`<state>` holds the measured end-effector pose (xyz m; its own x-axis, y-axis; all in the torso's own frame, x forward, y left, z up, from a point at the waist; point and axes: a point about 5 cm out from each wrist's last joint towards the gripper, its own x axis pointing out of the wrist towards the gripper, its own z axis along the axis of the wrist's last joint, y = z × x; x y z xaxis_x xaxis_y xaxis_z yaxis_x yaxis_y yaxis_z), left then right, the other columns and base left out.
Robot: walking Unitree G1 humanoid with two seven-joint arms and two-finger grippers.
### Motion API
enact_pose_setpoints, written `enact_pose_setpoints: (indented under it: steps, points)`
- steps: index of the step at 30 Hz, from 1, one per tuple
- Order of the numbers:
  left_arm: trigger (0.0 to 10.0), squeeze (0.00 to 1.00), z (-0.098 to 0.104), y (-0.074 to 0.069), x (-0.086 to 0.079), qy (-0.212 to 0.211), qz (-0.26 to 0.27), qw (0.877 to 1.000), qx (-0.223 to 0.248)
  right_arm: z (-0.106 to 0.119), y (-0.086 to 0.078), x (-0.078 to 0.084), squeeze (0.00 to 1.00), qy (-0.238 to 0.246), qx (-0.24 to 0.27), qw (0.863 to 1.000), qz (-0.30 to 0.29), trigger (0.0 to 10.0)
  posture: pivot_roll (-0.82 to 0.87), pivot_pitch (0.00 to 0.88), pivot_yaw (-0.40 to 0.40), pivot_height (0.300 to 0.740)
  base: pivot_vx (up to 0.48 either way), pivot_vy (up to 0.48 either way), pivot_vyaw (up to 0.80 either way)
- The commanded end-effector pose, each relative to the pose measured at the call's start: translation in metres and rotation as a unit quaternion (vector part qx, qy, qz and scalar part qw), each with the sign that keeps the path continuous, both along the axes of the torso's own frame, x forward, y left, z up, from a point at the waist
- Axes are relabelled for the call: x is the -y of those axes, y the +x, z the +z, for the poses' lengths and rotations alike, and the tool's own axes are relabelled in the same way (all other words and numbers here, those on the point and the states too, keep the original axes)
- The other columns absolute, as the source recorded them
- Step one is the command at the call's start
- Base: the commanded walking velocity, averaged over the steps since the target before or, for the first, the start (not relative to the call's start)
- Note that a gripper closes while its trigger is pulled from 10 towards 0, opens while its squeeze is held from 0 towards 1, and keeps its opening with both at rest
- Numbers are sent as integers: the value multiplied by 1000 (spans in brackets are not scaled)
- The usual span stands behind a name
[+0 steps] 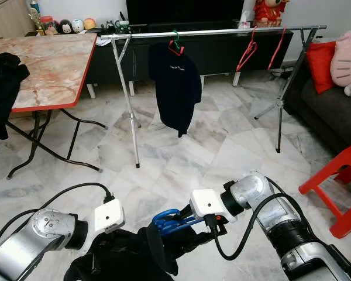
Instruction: Hang hanger
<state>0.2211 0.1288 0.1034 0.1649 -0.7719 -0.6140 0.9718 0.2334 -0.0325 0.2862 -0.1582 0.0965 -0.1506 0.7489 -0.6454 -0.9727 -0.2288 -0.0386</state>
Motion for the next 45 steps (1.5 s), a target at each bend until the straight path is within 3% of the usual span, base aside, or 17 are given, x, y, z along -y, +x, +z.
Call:
enact_pose_setpoints:
  steps: [1,13,14,15,16,45]
  points:
    - [10000,0,9,5,1,-5,-1,1000,17,-1,1,-1,0,-8,6,1000,4,10000,-72,0,9,740,0,0,0]
    - [10000,0,12,3,2,-13,0,1000,16,-4,9,-4,0,-2,45,999,-30,10000,-72,0,4,740,0,0,0]
    - [10000,0,12,3,2,-13,0,1000,16,-4,10,-3,0,-3,46,998,-33,4941,-72,0,4,740,0,0,0]
    - [10000,0,12,3,3,-13,0,1000,16,-4,10,-3,0,-2,45,998,-35,4235,-72,0,4,740,0,0,0]
    - [10000,0,13,3,3,-14,-1,1000,17,-5,10,-3,0,-1,46,998,-37,0,-71,0,4,740,0,0,0]
    - [10000,0,19,3,9,-29,-13,999,14,-11,11,-7,0,15,51,997,-55,0,-69,8,6,740,0,0,0]
